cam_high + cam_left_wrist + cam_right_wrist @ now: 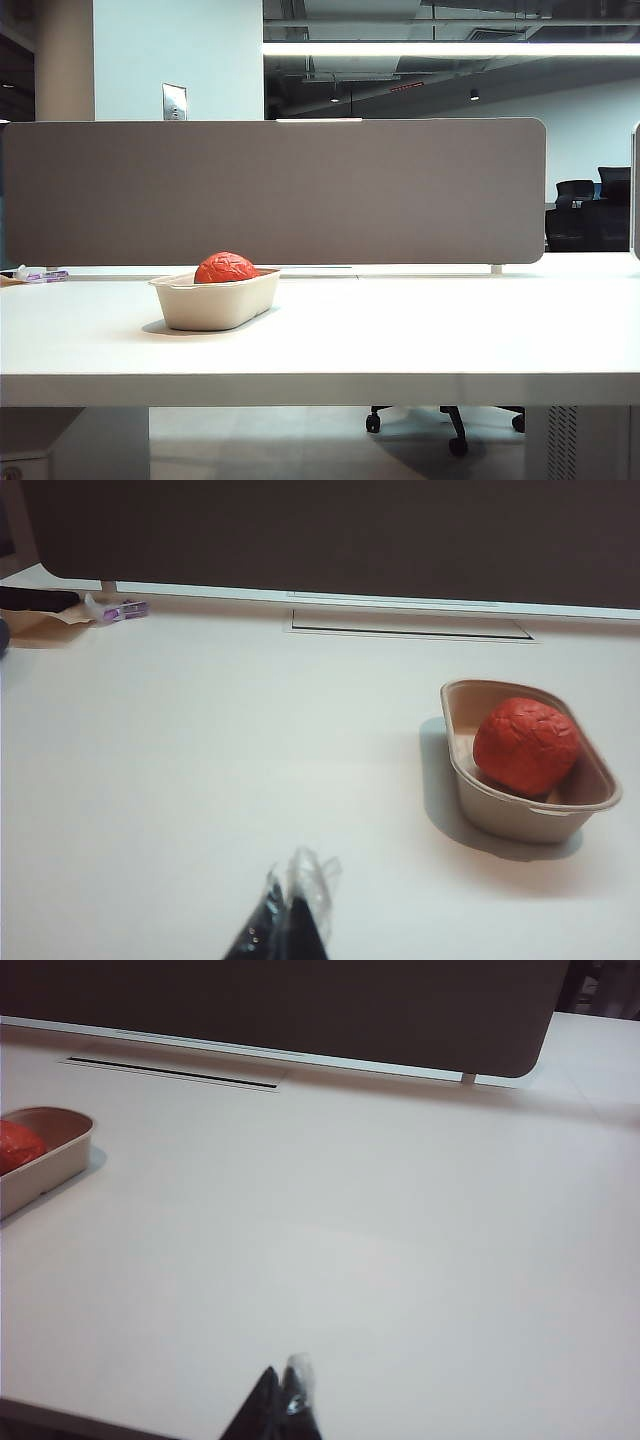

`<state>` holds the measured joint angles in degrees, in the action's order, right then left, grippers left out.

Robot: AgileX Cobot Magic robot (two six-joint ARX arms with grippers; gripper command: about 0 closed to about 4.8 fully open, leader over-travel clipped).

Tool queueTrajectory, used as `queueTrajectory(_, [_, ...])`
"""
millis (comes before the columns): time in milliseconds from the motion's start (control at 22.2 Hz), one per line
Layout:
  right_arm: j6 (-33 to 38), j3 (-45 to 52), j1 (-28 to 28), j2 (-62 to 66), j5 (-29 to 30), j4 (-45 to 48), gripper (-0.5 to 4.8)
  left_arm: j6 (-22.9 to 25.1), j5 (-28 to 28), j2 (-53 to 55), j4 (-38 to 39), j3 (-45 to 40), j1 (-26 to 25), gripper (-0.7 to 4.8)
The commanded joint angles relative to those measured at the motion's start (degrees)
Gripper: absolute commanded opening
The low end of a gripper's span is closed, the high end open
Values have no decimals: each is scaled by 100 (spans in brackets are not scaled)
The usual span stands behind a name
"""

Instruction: Pick up the orange and place it into the paper lunchbox.

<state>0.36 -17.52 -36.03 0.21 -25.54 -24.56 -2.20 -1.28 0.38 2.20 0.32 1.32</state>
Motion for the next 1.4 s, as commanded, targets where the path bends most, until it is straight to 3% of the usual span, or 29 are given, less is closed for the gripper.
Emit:
queueTrajectory(45, [2,-31,-4,-4,-7,74,-1,24,17,-20,-55,-11,-103,-6])
queueTrajectory(945, [2,-9,9,-4,-162,103,-1,22,-151,-20,-55,-11,-94,-5])
queueTrajectory(990, [2,83,234,-4,-564,129,-1,22,-153,-20,-55,-11,-94,-5])
queueTrajectory(1035, [0,227,616,-4,-529,264,0,22,-151,-20,-55,-11,-94,-5])
queueTrajectory(1170, [0,505,1307,-4,57,680,-1,22,-153,-20,-55,-11,-94,-5])
queueTrajectory(1350, [-2,866,2308,-4,1718,1294,-1,22,-151,-20,-55,-11,-94,-5])
queueTrajectory(1395, [-2,1038,2736,-4,2492,1626,-1,22,-151,-20,-55,-11,-94,-5])
